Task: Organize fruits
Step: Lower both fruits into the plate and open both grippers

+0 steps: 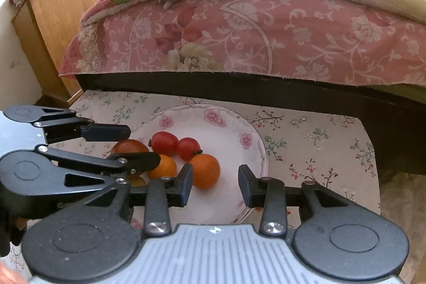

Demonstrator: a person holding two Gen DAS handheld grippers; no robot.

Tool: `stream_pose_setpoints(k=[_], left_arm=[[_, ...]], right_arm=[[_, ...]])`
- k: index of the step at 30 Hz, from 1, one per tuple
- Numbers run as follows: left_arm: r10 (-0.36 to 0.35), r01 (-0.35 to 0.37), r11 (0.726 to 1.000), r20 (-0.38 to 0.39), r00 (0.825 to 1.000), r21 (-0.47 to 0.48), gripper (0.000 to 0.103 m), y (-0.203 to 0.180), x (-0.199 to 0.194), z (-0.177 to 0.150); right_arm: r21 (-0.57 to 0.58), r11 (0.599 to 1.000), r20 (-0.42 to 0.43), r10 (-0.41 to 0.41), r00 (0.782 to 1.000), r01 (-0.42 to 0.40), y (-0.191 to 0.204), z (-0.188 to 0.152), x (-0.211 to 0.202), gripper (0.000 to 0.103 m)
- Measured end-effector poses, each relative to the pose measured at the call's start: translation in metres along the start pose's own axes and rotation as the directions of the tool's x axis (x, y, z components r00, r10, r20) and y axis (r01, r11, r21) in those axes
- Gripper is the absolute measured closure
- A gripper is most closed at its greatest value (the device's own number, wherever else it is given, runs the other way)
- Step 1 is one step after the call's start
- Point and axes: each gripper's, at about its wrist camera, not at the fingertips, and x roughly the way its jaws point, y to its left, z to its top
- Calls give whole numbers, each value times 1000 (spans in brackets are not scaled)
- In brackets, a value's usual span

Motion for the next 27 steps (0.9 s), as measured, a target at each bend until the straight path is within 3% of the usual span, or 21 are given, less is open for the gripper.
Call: stream_pose_setpoints(k=[16, 27], left_arm=[[19, -18, 1000, 42, 999, -15, 34, 6, -16, 7], [30, -30, 999, 46, 998, -13, 32, 6, -36, 2]], right_arm=[[6, 1000, 29, -6, 1000, 6, 4, 3, -12, 64], [-19, 1000, 40, 9, 999, -8, 20, -2, -31, 64]])
